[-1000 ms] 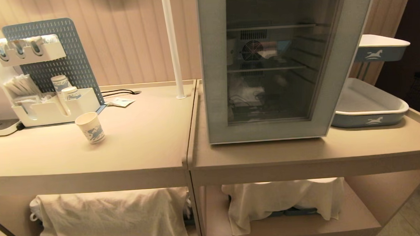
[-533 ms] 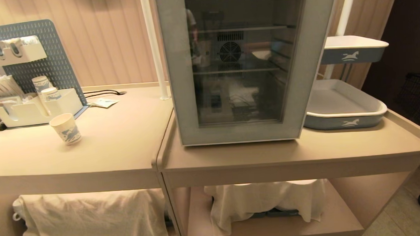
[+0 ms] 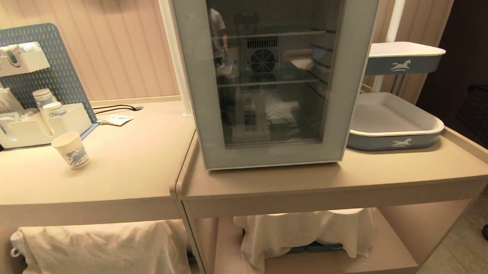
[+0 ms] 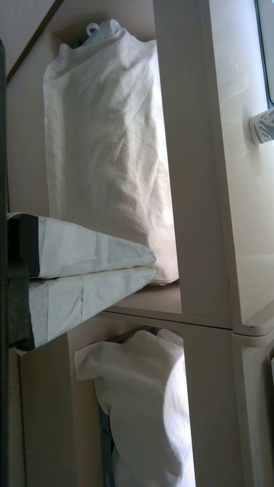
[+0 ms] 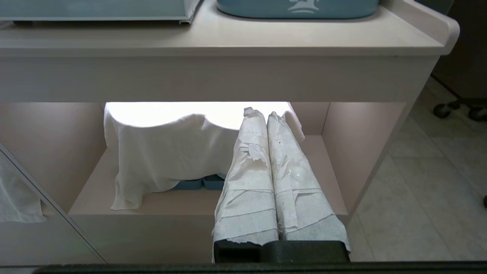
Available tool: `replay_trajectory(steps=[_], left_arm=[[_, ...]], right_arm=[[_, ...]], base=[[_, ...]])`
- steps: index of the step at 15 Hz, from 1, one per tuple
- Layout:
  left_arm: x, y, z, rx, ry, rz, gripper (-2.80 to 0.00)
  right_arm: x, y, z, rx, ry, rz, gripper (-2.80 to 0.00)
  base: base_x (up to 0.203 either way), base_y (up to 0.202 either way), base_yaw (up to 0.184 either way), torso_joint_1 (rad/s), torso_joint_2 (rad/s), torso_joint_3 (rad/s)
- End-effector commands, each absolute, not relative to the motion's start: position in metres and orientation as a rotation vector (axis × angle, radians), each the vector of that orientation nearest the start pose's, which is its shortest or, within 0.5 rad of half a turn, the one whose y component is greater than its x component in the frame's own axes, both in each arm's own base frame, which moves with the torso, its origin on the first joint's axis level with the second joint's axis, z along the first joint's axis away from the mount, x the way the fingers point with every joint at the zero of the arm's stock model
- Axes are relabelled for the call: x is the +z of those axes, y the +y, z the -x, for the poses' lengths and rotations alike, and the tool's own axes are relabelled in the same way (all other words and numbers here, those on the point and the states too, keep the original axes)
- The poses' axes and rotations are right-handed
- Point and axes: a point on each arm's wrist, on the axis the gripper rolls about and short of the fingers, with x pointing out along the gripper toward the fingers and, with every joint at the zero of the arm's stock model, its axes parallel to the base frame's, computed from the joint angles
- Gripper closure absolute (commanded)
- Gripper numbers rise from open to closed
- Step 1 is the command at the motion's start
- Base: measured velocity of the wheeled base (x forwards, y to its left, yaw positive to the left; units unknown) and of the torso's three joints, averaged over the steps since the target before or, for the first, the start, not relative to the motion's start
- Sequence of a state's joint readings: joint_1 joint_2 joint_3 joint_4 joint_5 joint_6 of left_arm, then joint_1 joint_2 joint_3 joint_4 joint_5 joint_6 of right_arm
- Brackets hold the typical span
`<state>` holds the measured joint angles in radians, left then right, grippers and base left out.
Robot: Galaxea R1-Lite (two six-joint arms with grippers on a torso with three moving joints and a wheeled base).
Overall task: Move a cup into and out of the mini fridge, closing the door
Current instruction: Open the freezer door
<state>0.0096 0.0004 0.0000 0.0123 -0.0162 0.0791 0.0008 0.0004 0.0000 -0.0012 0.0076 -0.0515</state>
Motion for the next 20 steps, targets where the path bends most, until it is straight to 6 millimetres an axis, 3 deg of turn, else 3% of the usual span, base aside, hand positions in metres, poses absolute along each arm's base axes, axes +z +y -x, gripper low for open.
replay_trajectory(steps=[1,4,9,20], left_arm=[[0.0742,-0.0006,0.0228,-0.005,0.012,-0.081,0.0],[0.0742,-0.0007,0.0227,-0.008,0.013,-0.09,0.0],[0.0745,-0.0006,0.0228,-0.007,0.009,-0.09,0.0],[0.0817,-0.0007,0.0247,-0.009,-0.021,-0.102,0.0]], right_arm=[[0.0756,0.0002,0.0228,0.011,-0.002,0.052,0.0],[0.0756,0.0002,0.0228,0.011,-0.002,0.052,0.0],[0.0758,0.0002,0.0228,0.011,-0.003,0.051,0.0],[0.0758,0.0001,0.0228,0.005,-0.004,0.04,0.0]], base=[[0.0,0.0,0.0,0.0,0.0,0.0],[0.0,0.0,0.0,0.0,0.0,0.0],[-0.156,0.0,0.001,0.005,0.0,0.003],[0.0,0.0,0.0,0.0,0.0,0.0]])
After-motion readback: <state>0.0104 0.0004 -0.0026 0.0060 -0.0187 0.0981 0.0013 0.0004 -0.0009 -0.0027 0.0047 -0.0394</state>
